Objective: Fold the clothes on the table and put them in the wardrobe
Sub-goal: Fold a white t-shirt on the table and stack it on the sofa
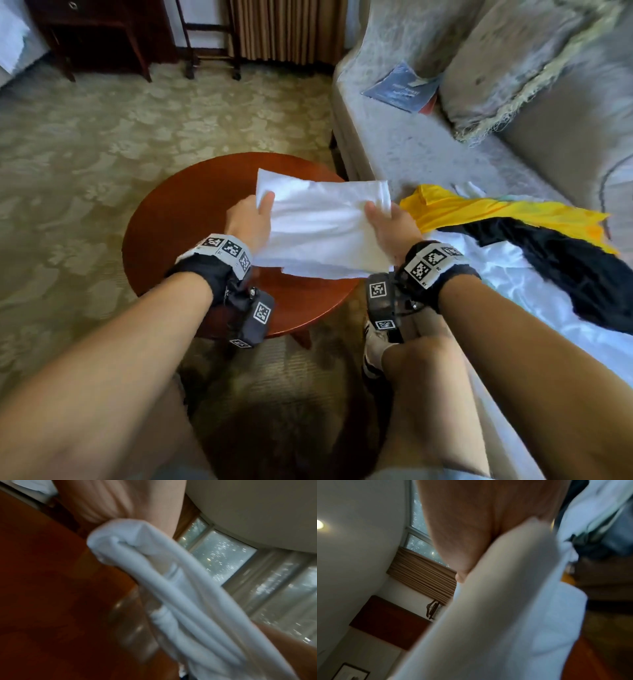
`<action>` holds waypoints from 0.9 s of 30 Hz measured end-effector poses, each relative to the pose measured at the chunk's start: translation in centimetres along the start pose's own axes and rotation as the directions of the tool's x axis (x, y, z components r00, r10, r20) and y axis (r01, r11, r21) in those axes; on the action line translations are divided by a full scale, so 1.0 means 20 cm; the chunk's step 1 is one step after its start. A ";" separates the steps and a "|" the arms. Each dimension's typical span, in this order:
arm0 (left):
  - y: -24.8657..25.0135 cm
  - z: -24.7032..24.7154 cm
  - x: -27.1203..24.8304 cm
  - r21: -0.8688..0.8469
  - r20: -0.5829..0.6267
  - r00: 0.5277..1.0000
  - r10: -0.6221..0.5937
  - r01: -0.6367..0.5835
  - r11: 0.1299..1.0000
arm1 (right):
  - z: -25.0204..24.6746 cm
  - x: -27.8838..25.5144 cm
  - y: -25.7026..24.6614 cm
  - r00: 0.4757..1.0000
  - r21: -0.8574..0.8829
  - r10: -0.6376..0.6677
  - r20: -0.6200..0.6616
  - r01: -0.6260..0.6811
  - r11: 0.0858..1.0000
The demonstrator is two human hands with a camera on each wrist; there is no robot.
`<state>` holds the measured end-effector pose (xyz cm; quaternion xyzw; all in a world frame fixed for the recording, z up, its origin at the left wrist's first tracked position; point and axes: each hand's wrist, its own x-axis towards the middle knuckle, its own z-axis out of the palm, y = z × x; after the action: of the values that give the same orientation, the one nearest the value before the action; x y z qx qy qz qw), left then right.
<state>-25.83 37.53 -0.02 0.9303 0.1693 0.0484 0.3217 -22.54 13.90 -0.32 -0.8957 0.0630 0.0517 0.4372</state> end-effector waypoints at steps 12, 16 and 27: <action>1.19 0.65 -0.52 -0.276 0.190 0.800 0.569 -0.513 0.813 | -1.15 -0.68 0.75 0.803 0.126 0.204 -0.560 -0.162 0.979; 1.48 0.91 -0.90 -0.342 0.311 0.652 0.692 -0.603 0.721 | -1.45 -1.07 1.06 0.691 0.150 0.334 -0.640 -0.315 0.937; 1.88 1.45 -1.87 -0.438 0.603 0.314 0.734 -0.638 0.633 | -1.80 -1.93 1.81 0.346 0.407 0.585 -0.734 -0.465 0.786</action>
<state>-44.40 -19.93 0.90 0.8243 -0.3908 -0.1900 0.3629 -64.94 -34.00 -0.65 -0.7091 0.5491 -0.2455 0.3679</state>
